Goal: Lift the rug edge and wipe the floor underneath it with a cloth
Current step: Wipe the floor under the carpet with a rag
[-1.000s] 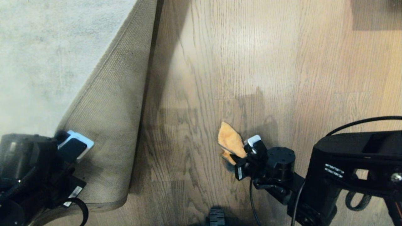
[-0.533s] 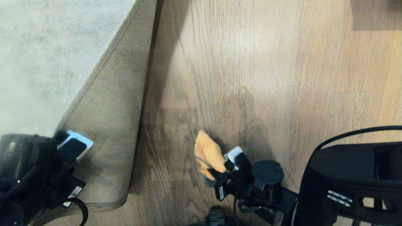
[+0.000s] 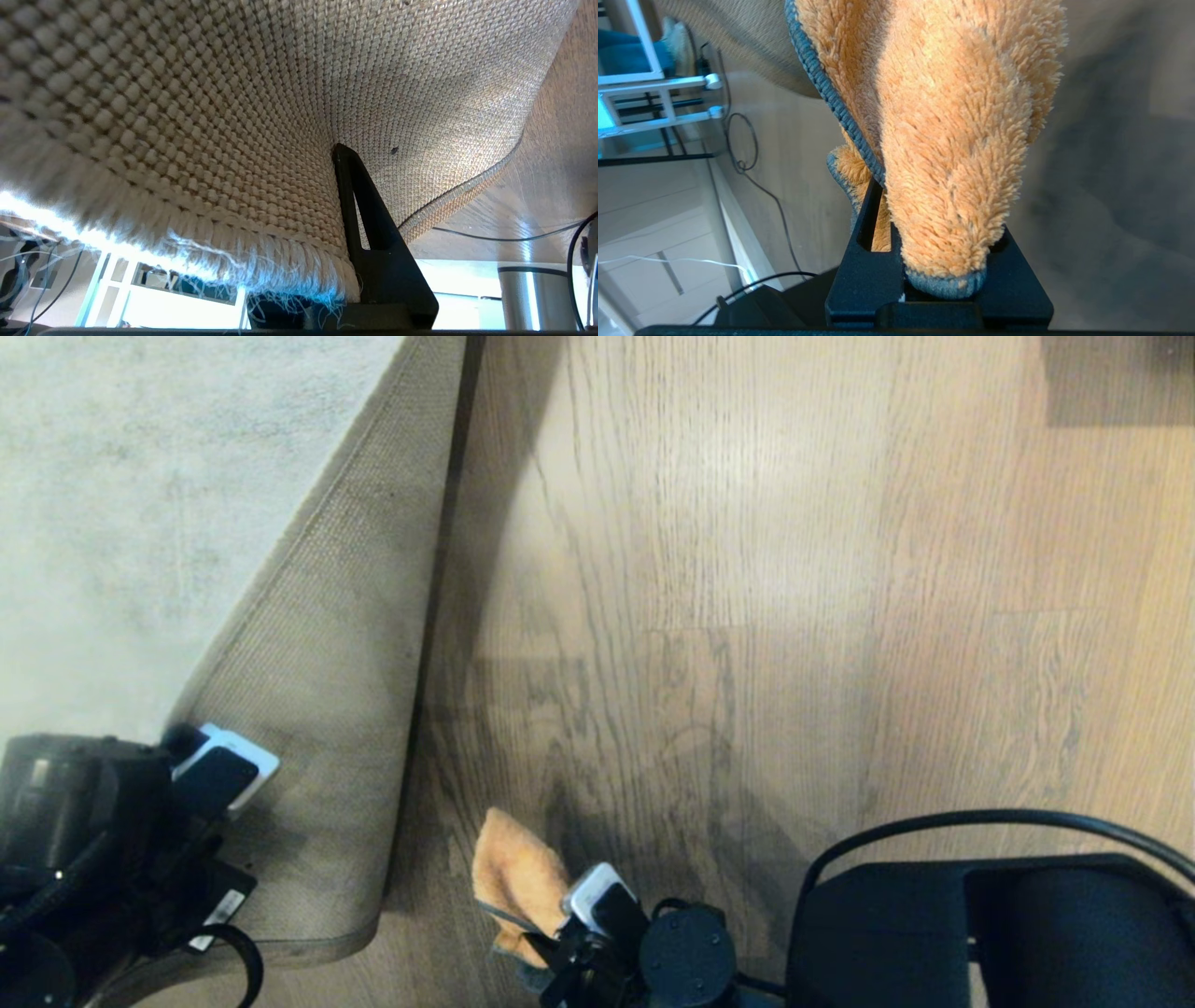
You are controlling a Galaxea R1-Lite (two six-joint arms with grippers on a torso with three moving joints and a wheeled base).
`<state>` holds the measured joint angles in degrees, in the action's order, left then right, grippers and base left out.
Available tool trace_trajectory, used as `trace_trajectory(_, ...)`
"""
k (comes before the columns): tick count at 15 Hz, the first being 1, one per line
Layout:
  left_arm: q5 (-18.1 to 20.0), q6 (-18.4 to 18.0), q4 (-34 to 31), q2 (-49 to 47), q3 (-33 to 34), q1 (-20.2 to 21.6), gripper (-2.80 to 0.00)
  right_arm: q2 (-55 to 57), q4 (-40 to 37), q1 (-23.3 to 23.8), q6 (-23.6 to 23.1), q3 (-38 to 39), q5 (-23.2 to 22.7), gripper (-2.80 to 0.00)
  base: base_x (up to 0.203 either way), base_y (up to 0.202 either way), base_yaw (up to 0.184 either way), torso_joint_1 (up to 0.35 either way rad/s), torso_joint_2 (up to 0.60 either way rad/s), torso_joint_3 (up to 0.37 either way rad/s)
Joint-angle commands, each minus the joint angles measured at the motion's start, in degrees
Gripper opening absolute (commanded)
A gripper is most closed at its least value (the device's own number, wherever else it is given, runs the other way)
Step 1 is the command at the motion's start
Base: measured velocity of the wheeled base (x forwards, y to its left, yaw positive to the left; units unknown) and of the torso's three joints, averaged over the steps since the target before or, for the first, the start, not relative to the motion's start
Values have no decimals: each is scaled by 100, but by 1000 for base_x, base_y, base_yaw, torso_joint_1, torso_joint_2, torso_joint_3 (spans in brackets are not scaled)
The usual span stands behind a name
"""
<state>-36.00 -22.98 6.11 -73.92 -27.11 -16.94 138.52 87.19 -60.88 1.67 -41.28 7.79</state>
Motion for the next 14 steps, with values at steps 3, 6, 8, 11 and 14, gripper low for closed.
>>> trace_trajectory(3,-29,-14,4,-34,-5,-2,-280,924,229,-180,8,-801,21,-280,0,0,0,0,0,0)
trace_trajectory(6,-21,-14,4,-79,-4,-2,-280,1322,229,-232,16,-1247,39,-280,0,0,0,0,0,0)
trace_trajectory(8,-21,-14,4,-94,-5,-2,-280,1567,229,-244,84,-1591,150,-280,0,0,0,0,0,0)
trace_trajectory(11,-21,-14,4,-87,22,-2,-280,1758,229,-241,158,-1936,179,-280,0,0,0,0,0,0)
trace_trajectory(14,-21,-14,4,-87,22,-2,-280,1766,229,-232,167,-1989,227,-280,0,0,0,0,0,0)
